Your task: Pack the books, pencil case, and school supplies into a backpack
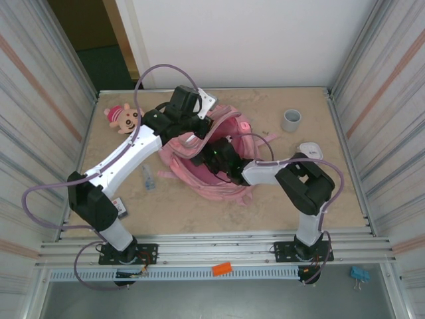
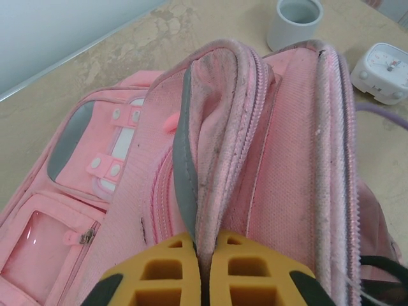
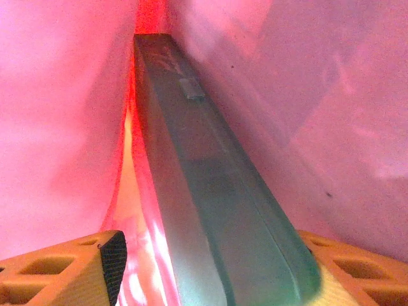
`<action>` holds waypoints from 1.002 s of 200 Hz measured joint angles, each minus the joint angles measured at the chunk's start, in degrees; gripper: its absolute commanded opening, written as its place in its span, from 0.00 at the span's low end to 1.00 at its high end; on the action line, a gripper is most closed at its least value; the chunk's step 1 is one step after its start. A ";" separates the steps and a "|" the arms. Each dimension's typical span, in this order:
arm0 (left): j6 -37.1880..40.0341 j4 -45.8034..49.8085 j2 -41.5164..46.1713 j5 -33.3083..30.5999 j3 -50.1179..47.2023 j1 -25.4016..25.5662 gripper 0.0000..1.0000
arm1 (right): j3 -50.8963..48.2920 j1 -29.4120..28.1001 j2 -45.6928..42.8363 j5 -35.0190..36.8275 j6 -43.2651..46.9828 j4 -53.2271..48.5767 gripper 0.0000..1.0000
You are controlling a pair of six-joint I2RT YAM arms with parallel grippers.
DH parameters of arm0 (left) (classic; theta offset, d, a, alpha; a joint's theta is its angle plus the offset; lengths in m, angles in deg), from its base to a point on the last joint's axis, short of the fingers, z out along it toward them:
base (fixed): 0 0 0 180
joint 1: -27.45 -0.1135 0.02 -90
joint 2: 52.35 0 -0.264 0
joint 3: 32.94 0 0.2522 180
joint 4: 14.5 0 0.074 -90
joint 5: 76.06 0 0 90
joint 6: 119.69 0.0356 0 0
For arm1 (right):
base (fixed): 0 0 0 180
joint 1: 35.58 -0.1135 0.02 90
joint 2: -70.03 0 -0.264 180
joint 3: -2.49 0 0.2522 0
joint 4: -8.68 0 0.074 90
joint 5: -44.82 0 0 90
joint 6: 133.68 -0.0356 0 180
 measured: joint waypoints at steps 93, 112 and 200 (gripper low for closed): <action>-0.02 -1.75 1.95 -0.02 -2.62 -1.92 0.00 | 0.28 1.86 -23.41 6.95 17.11 -29.22 0.73; -0.04 -1.79 2.14 0.28 -2.95 -1.92 0.00 | 3.43 6.32 -27.06 6.32 23.61 -39.36 0.76; -0.33 -2.43 2.27 0.83 -3.39 -1.92 0.00 | 11.50 47.82 -26.27 0.63 53.83 -71.25 0.86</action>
